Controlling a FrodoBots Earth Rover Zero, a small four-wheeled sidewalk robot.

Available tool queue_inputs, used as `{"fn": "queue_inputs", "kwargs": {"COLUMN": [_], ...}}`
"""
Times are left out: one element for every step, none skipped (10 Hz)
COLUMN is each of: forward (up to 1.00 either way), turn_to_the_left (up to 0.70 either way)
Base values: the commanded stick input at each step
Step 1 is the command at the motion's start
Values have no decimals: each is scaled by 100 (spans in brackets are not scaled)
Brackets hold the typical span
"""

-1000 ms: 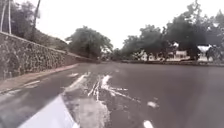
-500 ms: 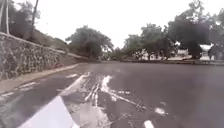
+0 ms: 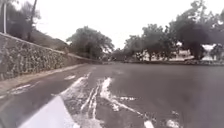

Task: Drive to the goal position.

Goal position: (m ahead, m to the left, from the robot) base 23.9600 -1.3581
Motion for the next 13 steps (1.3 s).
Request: {"fn": "queue_inputs", "kwargs": {"forward": [50,50,50,50,50,50,50,50,50,50,50,50,50], "turn_to_the_left": [0,0,0,0,0,0,0,0,0,0,0,0,0]}}
